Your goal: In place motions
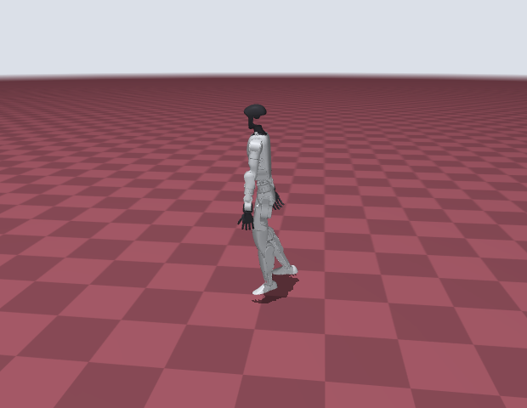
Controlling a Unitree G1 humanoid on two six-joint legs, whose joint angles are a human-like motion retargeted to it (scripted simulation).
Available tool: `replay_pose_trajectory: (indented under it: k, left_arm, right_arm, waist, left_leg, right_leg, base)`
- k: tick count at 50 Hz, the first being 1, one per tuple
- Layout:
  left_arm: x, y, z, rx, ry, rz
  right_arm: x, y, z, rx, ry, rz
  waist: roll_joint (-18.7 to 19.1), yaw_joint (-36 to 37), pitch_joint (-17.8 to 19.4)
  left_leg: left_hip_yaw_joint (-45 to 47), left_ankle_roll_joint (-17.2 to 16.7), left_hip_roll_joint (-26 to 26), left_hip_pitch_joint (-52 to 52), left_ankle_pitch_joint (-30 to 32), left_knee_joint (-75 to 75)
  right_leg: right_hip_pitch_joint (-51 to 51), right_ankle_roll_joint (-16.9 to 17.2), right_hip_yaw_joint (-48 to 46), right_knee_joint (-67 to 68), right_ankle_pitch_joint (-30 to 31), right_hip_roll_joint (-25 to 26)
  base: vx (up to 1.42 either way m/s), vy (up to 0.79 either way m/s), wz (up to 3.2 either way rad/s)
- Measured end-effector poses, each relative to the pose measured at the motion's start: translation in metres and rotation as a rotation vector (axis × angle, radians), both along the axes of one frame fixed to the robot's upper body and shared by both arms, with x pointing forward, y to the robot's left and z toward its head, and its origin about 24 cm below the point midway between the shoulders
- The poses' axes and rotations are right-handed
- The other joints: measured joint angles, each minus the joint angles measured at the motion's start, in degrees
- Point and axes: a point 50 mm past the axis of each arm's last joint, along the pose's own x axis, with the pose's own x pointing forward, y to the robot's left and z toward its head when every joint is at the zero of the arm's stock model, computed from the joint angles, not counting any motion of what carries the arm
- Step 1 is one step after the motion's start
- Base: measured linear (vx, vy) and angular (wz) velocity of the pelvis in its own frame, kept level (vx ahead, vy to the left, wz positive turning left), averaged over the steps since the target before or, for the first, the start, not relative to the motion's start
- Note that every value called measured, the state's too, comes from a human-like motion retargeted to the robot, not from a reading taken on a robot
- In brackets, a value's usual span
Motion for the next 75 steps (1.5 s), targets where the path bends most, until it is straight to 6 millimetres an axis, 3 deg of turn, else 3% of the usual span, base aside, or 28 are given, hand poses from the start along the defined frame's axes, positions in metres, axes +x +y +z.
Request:
replay_pose_trajectory:
  k: [3, 5, 7, 8, 10, 12, 15, 18, 26, 30, 33, 35, 38, 42, 48, 52, 58, 60, 63, 68, 75]
  left_arm:
    - [0.012, 0.005, 0.003, 0.019, -0.028, -0.046]
    - [0.020, 0.006, 0.006, 0.031, -0.044, -0.085]
    - [0.023, 0.003, 0.005, 0.029, -0.051, -0.097]
    - [0.022, 0.001, 0.005, 0.024, -0.051, -0.094]
    - [0.019, -0.004, 0.003, 0.009, -0.045, -0.090]
    - [0.016, -0.011, 0.002, -0.015, -0.035, -0.090]
    - [0.007, -0.019, -0.001, -0.040, -0.012, -0.084]
    - [-0.006, -0.016, -0.003, -0.041, 0.024, -0.090]
    - [-0.049, -0.012, -0.007, -0.038, 0.141, -0.008]
    - [-0.061, -0.011, -0.007, -0.043, 0.166, 0.049]
    - [-0.060, -0.011, -0.007, -0.040, 0.161, 0.054]
    - [-0.059, -0.010, -0.007, -0.037, 0.160, 0.041]
    - [-0.057, -0.009, -0.006, -0.035, 0.166, 0.002]
    - [-0.056, 0.002, -0.004, -0.008, 0.175, -0.032]
    - [-0.058, 0.024, 0.000, 0.050, 0.191, -0.088]
    - [-0.066, 0.031, 0.001, 0.053, 0.214, -0.087]
    - [-0.072, 0.037, 0.002, 0.044, 0.221, -0.055]
    - [-0.072, 0.037, 0.002, 0.048, 0.213, -0.042]
    - [-0.068, 0.038, 0.002, 0.054, 0.199, -0.023]
    - [-0.053, 0.037, 0.003, 0.049, 0.172, -0.049]
    - [0.000, 0.023, 0.005, 0.023, 0.001, -0.157]
  right_arm:
    - [-0.009, 0.006, 0.000, 0.020, 0.015, -0.022]
    - [-0.012, 0.013, -0.001, 0.042, 0.014, -0.043]
    - [-0.014, 0.016, -0.001, 0.055, 0.020, -0.028]
    - [-0.014, 0.015, -0.001, 0.057, 0.024, -0.007]
    - [-0.013, 0.016, -0.001, 0.068, 0.029, 0.035]
    - [-0.006, 0.016, -0.002, 0.073, 0.018, 0.079]
    - [0.009, 0.014, -0.004, 0.066, -0.032, 0.150]
    - [0.026, 0.015, -0.005, 0.068, -0.101, 0.202]
    - [0.061, 0.027, -0.006, 0.125, -0.235, 0.181]
    - [0.068, 0.030, -0.006, 0.140, -0.255, 0.179]
    - [0.068, 0.028, -0.005, 0.140, -0.257, 0.196]
    - [0.067, 0.027, -0.005, 0.135, -0.259, 0.219]
    - [0.067, 0.027, -0.006, 0.119, -0.250, 0.268]
    - [0.063, 0.031, -0.007, 0.122, -0.240, 0.312]
    - [0.064, 0.029, -0.006, 0.149, -0.223, 0.348]
    - [0.066, 0.020, -0.005, 0.110, -0.224, 0.320]
    - [0.061, 0.005, -0.003, 0.059, -0.187, 0.161]
    - [0.057, 0.000, -0.002, 0.038, -0.169, 0.094]
    - [0.052, -0.004, -0.002, 0.008, -0.148, 0.023]
    - [0.034, -0.005, -0.001, -0.018, -0.096, -0.026]
    - [-0.013, -0.001, 0.002, -0.035, 0.045, -0.048]
  waist:
    - [-2.54, 3.13, 0.24]
    - [-2.35, -2.22, 1.62]
    - [-1.82, -10.39, 3.25]
    - [-3.24, -9.55, 3.19]
    - [-4.28, -8.70, 3.13]
    - [-3.97, -8.63, 3.01]
    - [-4.68, -6.79, 3.24]
    - [-4.69, -7.74, 3.06]
    - [-6.72, -6.80, 2.97]
    - [-9.00, -4.47, 2.44]
    - [-10.64, -1.29, 2.24]
    - [-10.93, 0.15, 2.59]
    - [-9.70, -2.48, 3.11]
    - [-7.83, -6.80, 2.59]
    - [-9.03, -3.67, 2.82]
    - [-5.90, -9.57, 2.85]
    - [-4.91, -7.65, 0.66]
    - [-5.25, -6.55, -0.07]
    - [-5.83, -6.89, 0.05]
    - [-3.88, -11.37, 0.89]
    - [-1.86, -14.68, 2.01]
  left_leg:
    - [2.47, -0.28, -1.23, 1.02, 0.18, -0.57]
    - [-4.25, 0.10, -2.45, 1.54, 1.40, -1.15]
    - [-13.32, 0.45, -4.00, 1.94, 2.75, -1.15]
    - [-12.50, 0.27, -5.23, 2.48, 2.66, -1.18]
    - [-12.39, -0.15, -5.71, 3.04, 2.98, -1.19]
    - [-13.33, -0.61, -5.20, 2.66, 3.43, -1.02]
    - [-11.95, -1.26, -5.11, 3.13, 3.59, -1.09]
    - [-12.91, -1.33, -4.86, 3.04, 3.70, -1.19]
    - [-14.27, -0.70, -6.51, 2.70, 3.65, 0.48]
    - [-22.27, -1.24, -8.61, 0.02, 3.72, 4.49]
    - [-34.05, -2.00, -10.39, -3.49, 4.13, 8.15]
    - [-35.45, -2.14, -10.12, -3.98, 3.69, 8.61]
    - [-30.01, 3.47, -9.03, -2.51, 0.79, 6.74]
    - [-26.38, 2.50, -5.64, -3.29, -0.11, 6.84]
    - [-10.46, 1.55, -2.97, 0.06, -2.74, 4.44]
    - [-4.37, 0.38, 0.21, 1.56, -3.75, 3.05]
    - [16.00, -2.48, 1.69, 5.67, -5.79, 0.39]
    - [21.84, -3.53, 1.02, 7.04, -6.29, -0.34]
    - [24.84, -4.71, -0.53, 8.56, -6.87, -1.09]
    - [26.51, -5.67, 0.51, 9.80, -6.78, -1.01]
    - [27.28, -6.89, 2.50, 11.56, -6.78, 0.11]
  right_leg:
    - [-1.30, 0.43, 13.03, -4.11, -2.36, 4.49]
    - [-0.35, -1.05, 12.22, -9.60, -1.65, 8.29]
    - [-0.05, -2.69, 7.90, -14.58, 2.67, 8.68]
    - [1.02, -1.97, 11.53, -17.54, 6.02, 8.83]
    - [2.54, -1.79, 18.46, -19.62, 6.66, 10.94]
    - [3.15, -2.83, 4.33, -18.62, 5.39, 7.17]
    - [4.22, -2.04, 7.88, -19.63, 5.41, 8.36]
    - [4.42, -2.08, 5.30, -19.92, 5.33, 7.85]
    - [5.19, -1.79, 6.91, -22.52, 6.64, 7.22]
    - [3.85, -1.29, 9.56, -23.19, 7.54, 5.32]
    - [1.94, -0.88, 11.95, -23.01, 8.49, 3.81]
    - [1.08, -0.68, 12.70, -22.42, 8.79, 3.38]
    - [-0.35, -0.14, 12.54, -21.13, 9.68, 3.34]
    - [-3.67, -0.73, 15.82, -19.57, 10.87, 5.39]
    - [-4.17, -1.63, 21.35, -20.78, 8.29, 7.09]
    - [-5.59, -2.95, 2.40, -18.25, 6.66, 3.12]
    - [-1.39, -1.82, -23.01, -15.88, 4.43, -3.35]
    - [-0.68, -1.27, -27.39, -16.20, 5.86, -4.07]
    - [-1.99, 0.31, -24.50, -18.38, 15.22, -3.77]
    - [-1.64, -1.60, -21.28, -22.62, 17.65, -0.10]
    - [-0.74, -1.46, -18.54, -22.84, 16.07, 1.63]
  base:
    - [0.02, -0.19, -0.43]
    - [0.07, -0.15, 2.97]
    - [0.08, -0.12, 3.33]
    - [0.06, -0.11, 1.03]
    - [0.06, -0.09, 0.25]
    - [0.02, -0.06, 0.70]
    - [-0.02, -0.06, 0.13]
    - [0.00, -0.06, 0.31]
    - [0.00, 0.00, 0.08]
    - [-0.04, 0.07, -0.34]
    - [-0.08, 0.05, -0.76]
    - [-0.08, 0.02, -0.69]
    - [-0.13, -0.01, -0.23]
    - [-0.17, -0.05, -1.10]
    - [-0.18, 0.01, -2.80]
    - [-0.16, 0.10, -1.91]
    - [-0.11, 0.14, -2.95]
    - [-0.05, 0.14, -2.60]
    - [-0.08, 0.10, -1.89]
    - [-0.07, 0.07, -0.66]
    - [-0.01, 0.09, -0.05]
